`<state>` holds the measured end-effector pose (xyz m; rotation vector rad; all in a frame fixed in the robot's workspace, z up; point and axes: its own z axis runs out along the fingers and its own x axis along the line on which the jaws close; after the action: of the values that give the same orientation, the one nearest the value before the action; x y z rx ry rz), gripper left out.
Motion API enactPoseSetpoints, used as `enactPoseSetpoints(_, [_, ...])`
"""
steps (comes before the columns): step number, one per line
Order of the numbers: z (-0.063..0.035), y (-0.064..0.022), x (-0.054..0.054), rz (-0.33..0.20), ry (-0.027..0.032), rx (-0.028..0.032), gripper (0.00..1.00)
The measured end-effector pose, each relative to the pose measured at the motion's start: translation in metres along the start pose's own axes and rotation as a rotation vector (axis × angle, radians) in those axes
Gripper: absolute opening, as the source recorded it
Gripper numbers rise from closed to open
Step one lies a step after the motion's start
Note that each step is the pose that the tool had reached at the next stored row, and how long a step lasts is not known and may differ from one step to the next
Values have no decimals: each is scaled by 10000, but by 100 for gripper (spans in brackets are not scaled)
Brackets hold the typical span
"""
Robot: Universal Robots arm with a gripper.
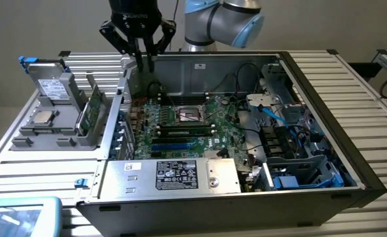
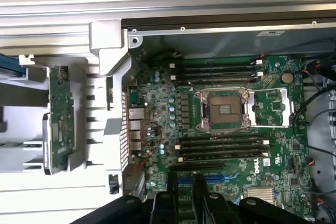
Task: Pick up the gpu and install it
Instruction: 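Reach for the gpu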
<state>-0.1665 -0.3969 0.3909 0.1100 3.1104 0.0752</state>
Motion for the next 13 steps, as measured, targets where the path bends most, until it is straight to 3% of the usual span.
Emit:
enactPoseSetpoints(10, [22, -10, 458, -6, -109, -9, 45])
enactPoseSetpoints(11, [30, -9, 503, -5, -120, -10, 51])
enactPoseSetpoints(13, [45, -4, 594, -8, -139, -10, 51])
